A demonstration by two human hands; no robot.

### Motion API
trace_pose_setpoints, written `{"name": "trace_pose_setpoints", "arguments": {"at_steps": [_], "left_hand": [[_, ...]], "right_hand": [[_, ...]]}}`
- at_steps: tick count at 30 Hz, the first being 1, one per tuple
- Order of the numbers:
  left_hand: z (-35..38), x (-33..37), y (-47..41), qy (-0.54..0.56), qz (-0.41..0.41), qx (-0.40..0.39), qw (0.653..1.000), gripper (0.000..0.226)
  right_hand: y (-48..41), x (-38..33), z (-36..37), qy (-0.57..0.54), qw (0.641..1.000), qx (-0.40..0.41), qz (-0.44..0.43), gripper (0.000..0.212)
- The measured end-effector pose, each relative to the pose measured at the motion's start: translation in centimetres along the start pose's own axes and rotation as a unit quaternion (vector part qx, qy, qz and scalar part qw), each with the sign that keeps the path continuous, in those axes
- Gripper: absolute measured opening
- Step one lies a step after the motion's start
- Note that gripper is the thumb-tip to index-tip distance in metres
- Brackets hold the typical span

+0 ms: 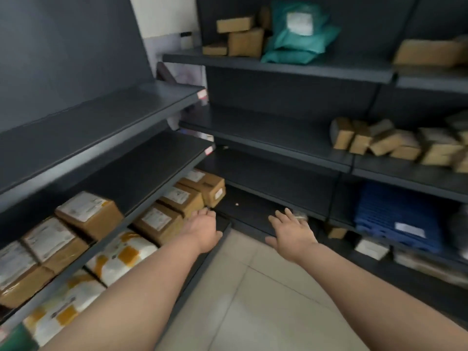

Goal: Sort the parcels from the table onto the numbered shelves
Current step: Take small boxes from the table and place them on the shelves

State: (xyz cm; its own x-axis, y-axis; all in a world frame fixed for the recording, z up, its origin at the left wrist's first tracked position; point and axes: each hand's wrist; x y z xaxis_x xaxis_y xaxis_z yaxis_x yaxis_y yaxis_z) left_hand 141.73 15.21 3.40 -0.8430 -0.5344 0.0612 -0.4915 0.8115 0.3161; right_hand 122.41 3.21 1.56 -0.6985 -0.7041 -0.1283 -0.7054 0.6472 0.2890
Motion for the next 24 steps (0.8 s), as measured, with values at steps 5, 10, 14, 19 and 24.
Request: {"name": "trace_pose_setpoints", "arguments": {"at_steps": [5, 10, 14, 19, 24], "left_hand": [[1.1, 11.9, 1.1, -0.011, 0.095, -0.007, 0.995, 0.058], [4.4, 23.1, 6.0, 0.001, 0.174, -0.053, 0.983, 0.059], [6.5, 32.6, 9.8, -0.018, 0.254, -0.066, 0.965, 0.059], [7.6, 45.2, 14.4, -0.071, 0.368, -0.075, 0.924, 0.057], [7.8, 57.0, 17.3, -0.105, 0.484, -0.054, 0.867, 0.052]], "right_hand": [[8.2, 8.7, 1.1, -0.032, 0.995, 0.015, 0.093, 0.063], [19.0, 16.3, 4.7, -0.060, 0.982, 0.003, 0.180, 0.063], [27.7, 22.4, 6.8, -0.085, 0.961, 0.005, 0.262, 0.063], [37.8, 30.0, 8.3, -0.117, 0.921, 0.046, 0.369, 0.062], [45.1, 36.0, 8.8, -0.128, 0.872, 0.090, 0.464, 0.054]]}}
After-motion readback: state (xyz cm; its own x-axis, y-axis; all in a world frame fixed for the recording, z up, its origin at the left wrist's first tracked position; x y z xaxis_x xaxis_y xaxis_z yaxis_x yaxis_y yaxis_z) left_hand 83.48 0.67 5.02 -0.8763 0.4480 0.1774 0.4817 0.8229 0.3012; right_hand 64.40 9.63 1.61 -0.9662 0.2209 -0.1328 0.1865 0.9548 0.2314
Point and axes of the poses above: each hand's wrist, its own y-axis away from the middle knuckle, its own z-axis out of the palm, x = y × z, and after that the axes turned 2 degrees about -x, right-handed
